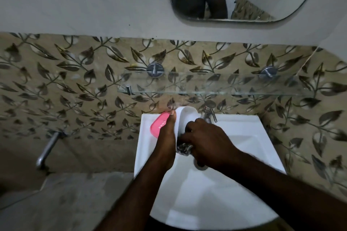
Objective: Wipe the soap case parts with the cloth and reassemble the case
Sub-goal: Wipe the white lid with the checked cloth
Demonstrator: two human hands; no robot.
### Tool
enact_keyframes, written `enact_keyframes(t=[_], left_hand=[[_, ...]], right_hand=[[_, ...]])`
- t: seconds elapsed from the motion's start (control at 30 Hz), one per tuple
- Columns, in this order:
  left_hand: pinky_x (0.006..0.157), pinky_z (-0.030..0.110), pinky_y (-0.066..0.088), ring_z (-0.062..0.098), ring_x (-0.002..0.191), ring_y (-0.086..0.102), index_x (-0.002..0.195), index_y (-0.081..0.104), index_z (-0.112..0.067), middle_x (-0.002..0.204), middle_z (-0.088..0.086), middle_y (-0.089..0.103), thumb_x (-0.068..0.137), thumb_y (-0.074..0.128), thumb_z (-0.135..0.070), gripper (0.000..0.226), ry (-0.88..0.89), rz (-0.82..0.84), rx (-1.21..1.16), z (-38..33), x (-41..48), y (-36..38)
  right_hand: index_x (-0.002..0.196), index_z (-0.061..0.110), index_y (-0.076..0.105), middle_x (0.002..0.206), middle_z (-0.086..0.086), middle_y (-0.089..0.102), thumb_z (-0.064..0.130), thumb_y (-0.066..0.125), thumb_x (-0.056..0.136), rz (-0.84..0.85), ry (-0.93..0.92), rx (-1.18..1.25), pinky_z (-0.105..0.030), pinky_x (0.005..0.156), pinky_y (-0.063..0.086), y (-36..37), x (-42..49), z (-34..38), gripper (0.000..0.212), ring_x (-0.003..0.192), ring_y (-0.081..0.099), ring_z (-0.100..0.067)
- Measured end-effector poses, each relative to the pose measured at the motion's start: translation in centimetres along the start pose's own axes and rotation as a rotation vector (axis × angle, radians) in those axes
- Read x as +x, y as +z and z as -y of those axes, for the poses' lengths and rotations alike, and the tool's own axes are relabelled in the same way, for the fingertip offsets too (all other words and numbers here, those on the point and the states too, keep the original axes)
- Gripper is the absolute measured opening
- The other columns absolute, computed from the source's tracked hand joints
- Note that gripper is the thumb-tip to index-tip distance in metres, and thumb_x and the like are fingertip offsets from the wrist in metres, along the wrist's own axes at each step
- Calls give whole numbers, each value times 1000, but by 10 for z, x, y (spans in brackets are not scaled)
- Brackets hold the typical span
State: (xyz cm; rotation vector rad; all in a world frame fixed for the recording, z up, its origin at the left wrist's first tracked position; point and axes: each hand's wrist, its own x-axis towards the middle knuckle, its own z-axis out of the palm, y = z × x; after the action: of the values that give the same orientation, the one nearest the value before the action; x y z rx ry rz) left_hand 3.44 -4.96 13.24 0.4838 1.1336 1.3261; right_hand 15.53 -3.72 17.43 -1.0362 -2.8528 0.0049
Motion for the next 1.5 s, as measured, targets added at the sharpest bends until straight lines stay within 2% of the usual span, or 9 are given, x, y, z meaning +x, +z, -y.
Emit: enact_keyframes(t=[0.2,0.47,0.6,0.7,0.9,1.13,1.23,1.3,1.5], left_hand=[[89,35,52,25,110,64,129,57,-10,123,11,67,98,46,-43,47,-72,77,-193,-1,-2,1],[76,35,58,20,89,72,105,70,-15,99,8,75,97,52,-37,30,88,-52,-29,4,-3,13],[76,42,59,24,86,72,90,72,-21,94,8,76,94,53,-44,30,100,-118,14,5,-1,17],[59,34,58,24,80,71,92,70,-21,93,9,74,95,49,-48,35,120,-195,20,4,2,15],[79,34,57,23,92,71,102,71,-16,98,13,74,96,51,-41,33,294,-239,27,2,-1,12],[84,42,55,28,93,70,88,76,-25,89,3,75,81,54,-53,36,558,-122,18,-25,4,12],[64,26,56,12,75,71,91,66,-4,75,-3,75,95,48,-31,33,530,-24,39,-29,4,13],[77,33,57,23,91,72,102,66,3,93,10,76,91,50,-34,42,506,35,19,-23,2,14],[71,29,59,24,94,72,114,65,-4,103,15,75,82,49,-51,59,230,65,-160,-8,0,12]], right_hand=[[104,9,72,107,-11,70,2,52,79,-455,-51,-1,-40,70,51,2,8,-23,32,88,61,-34],[95,15,64,89,3,69,5,70,61,-319,240,37,-29,55,41,13,3,-17,36,86,56,-26],[106,15,55,96,-8,64,18,60,77,-206,381,113,-34,63,39,8,7,-3,30,97,55,-30],[94,14,53,88,-11,66,24,62,76,-170,378,301,-33,61,39,18,8,5,22,84,61,-33],[53,21,52,53,6,59,16,63,72,-15,584,966,-29,56,45,8,6,6,23,53,59,-13],[86,-10,67,73,-21,70,-5,60,82,-133,792,1514,-36,59,58,-21,33,6,10,63,69,-29],[89,-6,65,55,-13,66,3,59,90,-191,853,1767,-20,36,44,-30,32,5,11,38,61,-20],[95,-6,67,61,-14,68,7,60,91,-275,871,1867,-19,36,43,-32,31,1,16,40,62,-19],[92,16,73,84,-4,76,0,60,88,-380,496,1313,-37,69,59,-22,17,4,20,80,73,-23]])
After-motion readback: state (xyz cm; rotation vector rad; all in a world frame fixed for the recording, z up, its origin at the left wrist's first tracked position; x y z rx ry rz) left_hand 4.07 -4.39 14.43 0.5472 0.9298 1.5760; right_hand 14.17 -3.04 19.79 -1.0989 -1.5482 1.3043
